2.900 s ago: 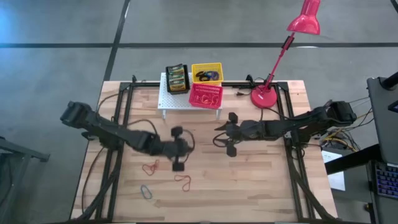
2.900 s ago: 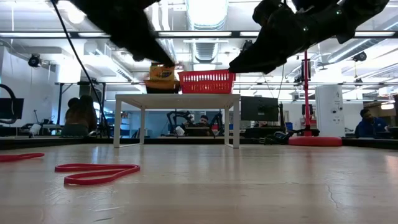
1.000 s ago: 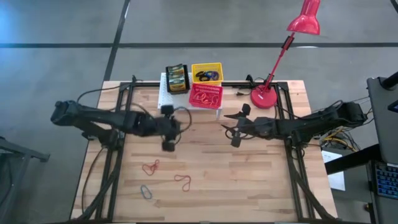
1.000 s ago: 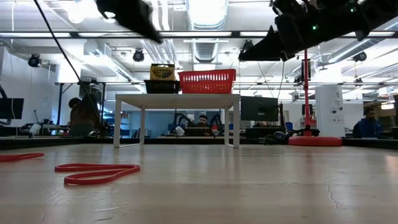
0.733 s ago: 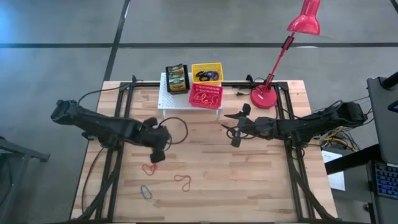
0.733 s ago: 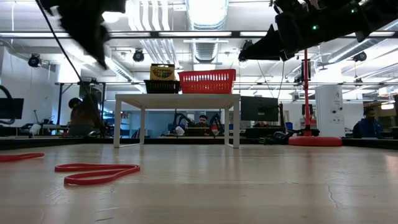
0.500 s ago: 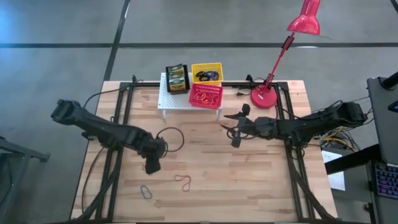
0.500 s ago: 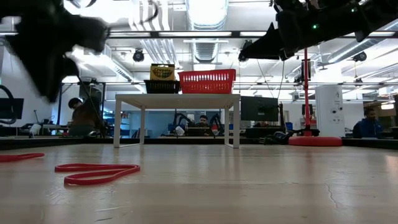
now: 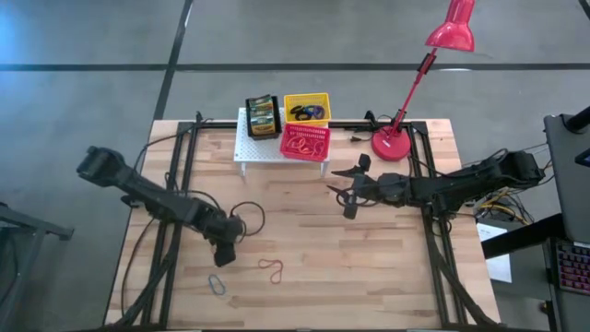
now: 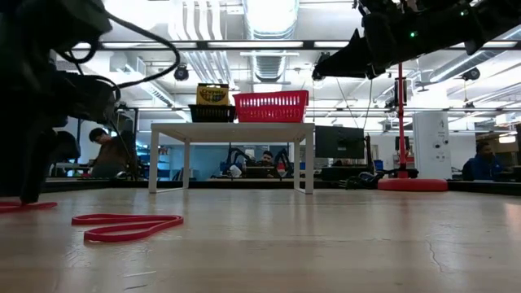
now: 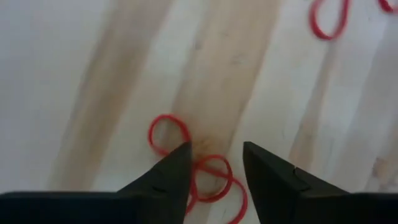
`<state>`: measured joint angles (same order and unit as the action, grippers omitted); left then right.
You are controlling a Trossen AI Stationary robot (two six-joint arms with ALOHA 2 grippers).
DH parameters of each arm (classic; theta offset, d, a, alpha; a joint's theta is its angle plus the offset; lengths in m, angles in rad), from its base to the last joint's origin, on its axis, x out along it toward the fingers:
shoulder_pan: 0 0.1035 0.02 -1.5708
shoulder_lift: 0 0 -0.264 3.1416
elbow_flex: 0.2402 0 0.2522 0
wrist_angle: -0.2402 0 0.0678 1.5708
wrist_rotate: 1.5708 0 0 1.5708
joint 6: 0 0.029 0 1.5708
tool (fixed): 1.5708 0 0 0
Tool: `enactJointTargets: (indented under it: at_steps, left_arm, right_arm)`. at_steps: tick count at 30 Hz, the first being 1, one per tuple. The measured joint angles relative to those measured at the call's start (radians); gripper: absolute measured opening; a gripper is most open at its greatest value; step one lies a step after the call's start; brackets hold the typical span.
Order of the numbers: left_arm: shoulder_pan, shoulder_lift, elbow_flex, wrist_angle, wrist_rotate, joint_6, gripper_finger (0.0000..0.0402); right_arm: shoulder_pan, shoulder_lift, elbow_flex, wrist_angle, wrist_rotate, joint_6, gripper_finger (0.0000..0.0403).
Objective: Pick & Place Office Desk Supplies
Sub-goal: Put the red rubber band into the red bin on the shelf
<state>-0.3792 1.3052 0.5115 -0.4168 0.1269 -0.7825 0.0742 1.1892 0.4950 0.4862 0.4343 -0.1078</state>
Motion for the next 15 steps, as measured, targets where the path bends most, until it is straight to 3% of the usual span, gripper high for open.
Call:
enactJointTargets:
  at_steps: [7, 13, 15]
  left_arm:
    - [-0.105, 0.061, 0.02, -0.016, -0.107, 0.042, 0.0082]
    - [-0.116, 0.079, 0.059, -0.103, -0.161, 0.052, 0.0013]
    - [-0.116, 0.079, 0.074, -0.15, -0.165, 0.053, 0.0008]
  right_arm:
    - [0.0, 0.0, -0.001, 0.0, 0.003, -0.005, 0.0201]
    - [0.0, 0.0, -0.002, 0.0, 0.003, -0.008, 0.0201]
    - [0.0, 0.0, -0.002, 0.0, 0.003, -0.008, 0.0201]
